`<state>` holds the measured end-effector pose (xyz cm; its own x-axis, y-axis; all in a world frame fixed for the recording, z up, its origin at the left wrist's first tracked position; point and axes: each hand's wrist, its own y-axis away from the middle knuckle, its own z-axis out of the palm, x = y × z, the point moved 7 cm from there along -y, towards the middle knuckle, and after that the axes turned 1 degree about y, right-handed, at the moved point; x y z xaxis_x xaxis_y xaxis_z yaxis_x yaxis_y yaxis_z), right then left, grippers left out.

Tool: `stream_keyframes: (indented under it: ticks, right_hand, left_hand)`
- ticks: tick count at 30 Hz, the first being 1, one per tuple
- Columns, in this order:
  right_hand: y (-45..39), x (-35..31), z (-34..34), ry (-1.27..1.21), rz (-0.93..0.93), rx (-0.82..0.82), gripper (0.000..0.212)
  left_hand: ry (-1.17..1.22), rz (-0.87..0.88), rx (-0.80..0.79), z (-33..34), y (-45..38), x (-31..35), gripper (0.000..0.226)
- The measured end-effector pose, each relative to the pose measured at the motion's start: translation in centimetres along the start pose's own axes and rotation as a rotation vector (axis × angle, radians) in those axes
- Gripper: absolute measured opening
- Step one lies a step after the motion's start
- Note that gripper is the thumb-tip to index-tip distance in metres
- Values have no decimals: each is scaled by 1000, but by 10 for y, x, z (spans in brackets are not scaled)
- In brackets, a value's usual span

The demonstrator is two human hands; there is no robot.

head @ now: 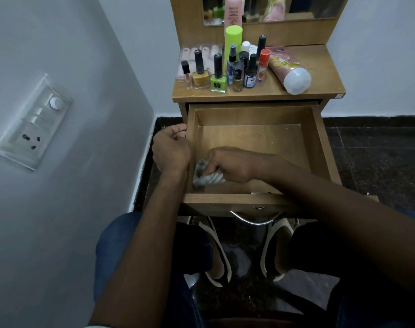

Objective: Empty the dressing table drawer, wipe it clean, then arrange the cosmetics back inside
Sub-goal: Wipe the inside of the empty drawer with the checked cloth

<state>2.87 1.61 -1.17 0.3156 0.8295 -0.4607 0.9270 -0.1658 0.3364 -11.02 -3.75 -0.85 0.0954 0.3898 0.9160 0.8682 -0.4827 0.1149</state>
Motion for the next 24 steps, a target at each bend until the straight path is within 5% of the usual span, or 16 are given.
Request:
stream_keyframes:
  ticks: [3,7,17,24]
  right_hand:
    - [-4,23,-24,119,151,149,37]
    - [5,12,-7,130,209,103,23]
    - [-19,30,-24,249,436,197,61]
    - [-28,38,-36,396,510,245,62]
  left_hand:
    - [19,0,-1,-1,-2,3,25]
    - [-21,27,9,1,2,8,25]
    - [-198,156,41,1,10,20,29]
    - [-326,274,31,8,13,27,38]
